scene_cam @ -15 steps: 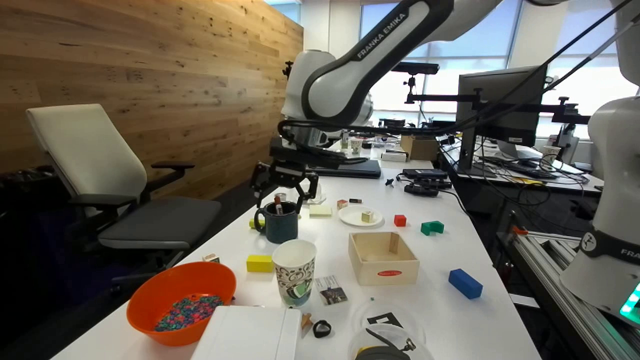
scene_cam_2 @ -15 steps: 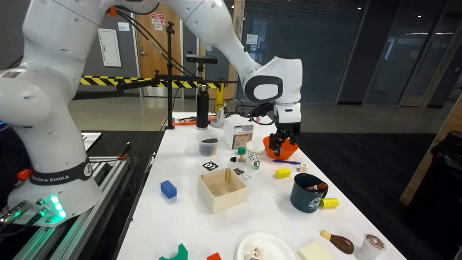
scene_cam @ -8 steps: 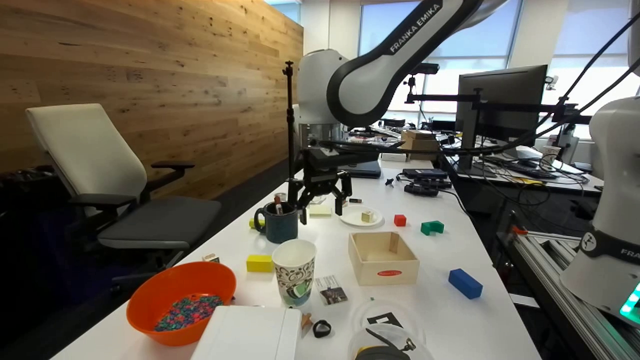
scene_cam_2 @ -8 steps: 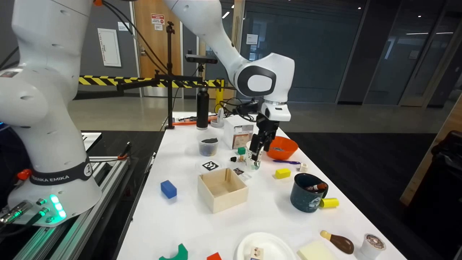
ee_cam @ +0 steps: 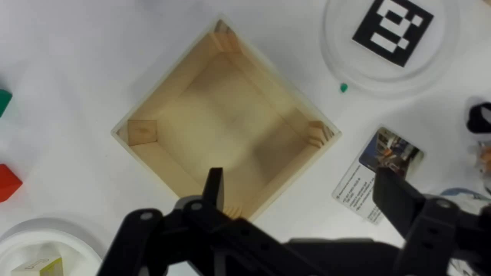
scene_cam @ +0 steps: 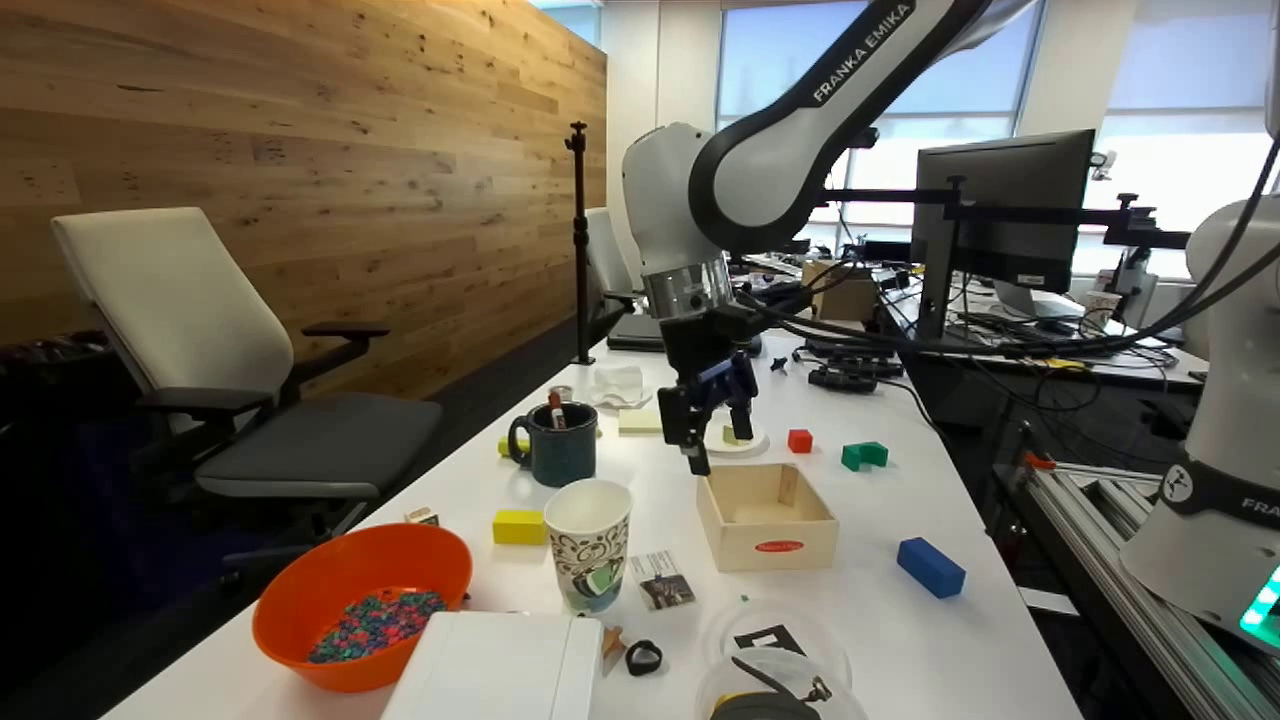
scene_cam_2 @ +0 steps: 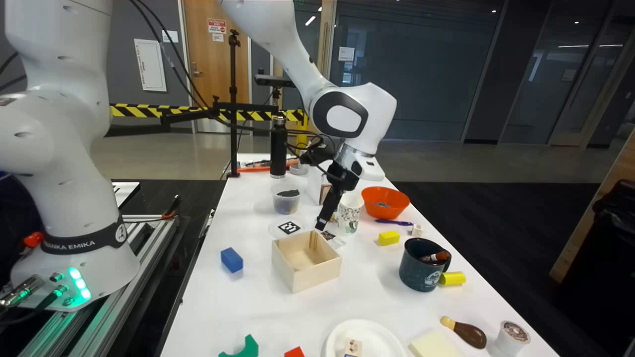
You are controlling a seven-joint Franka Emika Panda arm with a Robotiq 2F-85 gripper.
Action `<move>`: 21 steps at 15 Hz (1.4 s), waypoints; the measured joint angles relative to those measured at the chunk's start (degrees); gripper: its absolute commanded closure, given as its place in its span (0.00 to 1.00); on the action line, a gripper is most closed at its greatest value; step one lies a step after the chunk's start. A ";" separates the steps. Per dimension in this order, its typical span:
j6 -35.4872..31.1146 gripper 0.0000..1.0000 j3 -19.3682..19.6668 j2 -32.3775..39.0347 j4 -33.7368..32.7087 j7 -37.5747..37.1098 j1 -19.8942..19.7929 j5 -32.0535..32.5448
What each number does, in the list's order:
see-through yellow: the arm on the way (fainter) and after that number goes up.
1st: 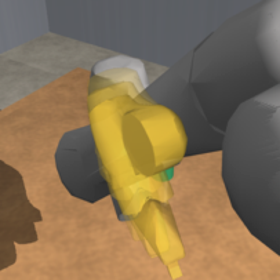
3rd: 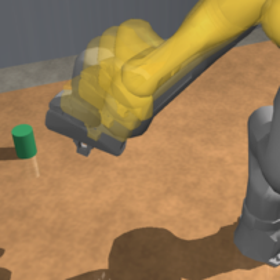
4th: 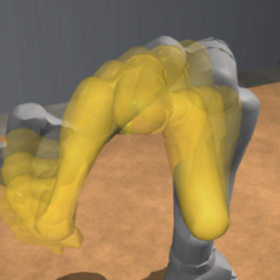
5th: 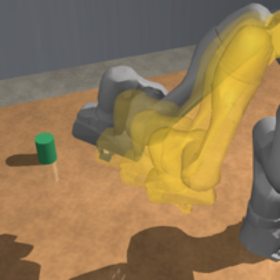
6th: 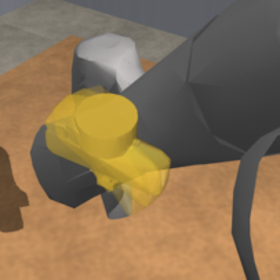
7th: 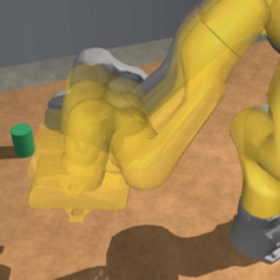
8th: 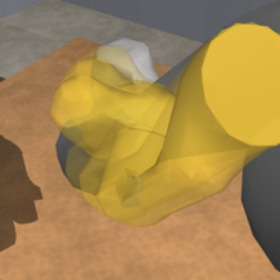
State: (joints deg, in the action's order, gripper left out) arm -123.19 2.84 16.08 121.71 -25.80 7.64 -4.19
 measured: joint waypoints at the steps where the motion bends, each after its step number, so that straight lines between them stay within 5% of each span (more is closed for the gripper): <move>1: 0.00 0.00 -0.29 0.05 0.72 3.45 -0.63 0.00; 8: 0.77 0.00 -2.29 -0.51 2.69 19.51 -1.90 4.09; 15: -0.02 0.00 -3.20 -1.78 3.22 19.75 -1.69 5.58; 21: -10.77 0.00 -6.45 -1.25 3.53 14.53 2.53 8.65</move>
State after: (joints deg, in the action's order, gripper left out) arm -133.95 -3.61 14.83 125.25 -11.27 10.17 4.47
